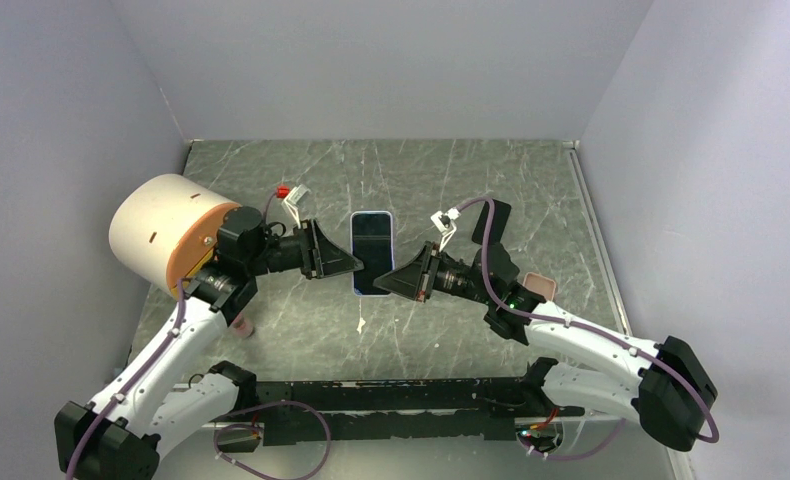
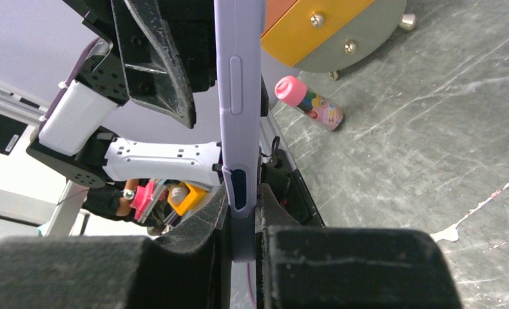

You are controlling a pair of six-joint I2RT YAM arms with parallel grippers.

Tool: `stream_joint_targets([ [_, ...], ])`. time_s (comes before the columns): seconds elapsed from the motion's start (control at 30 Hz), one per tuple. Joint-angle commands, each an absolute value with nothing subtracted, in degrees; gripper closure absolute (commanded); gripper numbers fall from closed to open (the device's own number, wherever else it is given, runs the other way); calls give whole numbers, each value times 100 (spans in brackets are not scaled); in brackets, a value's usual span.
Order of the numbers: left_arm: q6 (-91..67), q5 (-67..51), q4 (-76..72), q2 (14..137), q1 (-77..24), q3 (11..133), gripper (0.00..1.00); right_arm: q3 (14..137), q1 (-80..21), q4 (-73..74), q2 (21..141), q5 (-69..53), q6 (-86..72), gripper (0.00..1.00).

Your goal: Put the phone into the phone case

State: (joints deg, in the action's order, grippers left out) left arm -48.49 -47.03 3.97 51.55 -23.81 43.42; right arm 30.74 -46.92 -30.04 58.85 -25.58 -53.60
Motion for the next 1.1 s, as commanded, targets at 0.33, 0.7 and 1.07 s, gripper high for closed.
stream_joint_targets([
  [0.33, -5095, -4739, 44, 5282, -2399, 4161, 55, 3187, -4676, -3622, 5752, -2215, -5423, 100],
  [0.7, -5229, -4788, -317, 5312, -2395, 3995, 55, 3120, -4676, -3789, 5836, -2213, -5589, 100],
  [1.07, -5033, -4692, -10, 5394, -2399, 4102, 97, 3169, -4675, -3494, 5986, -2114, -5530, 100],
])
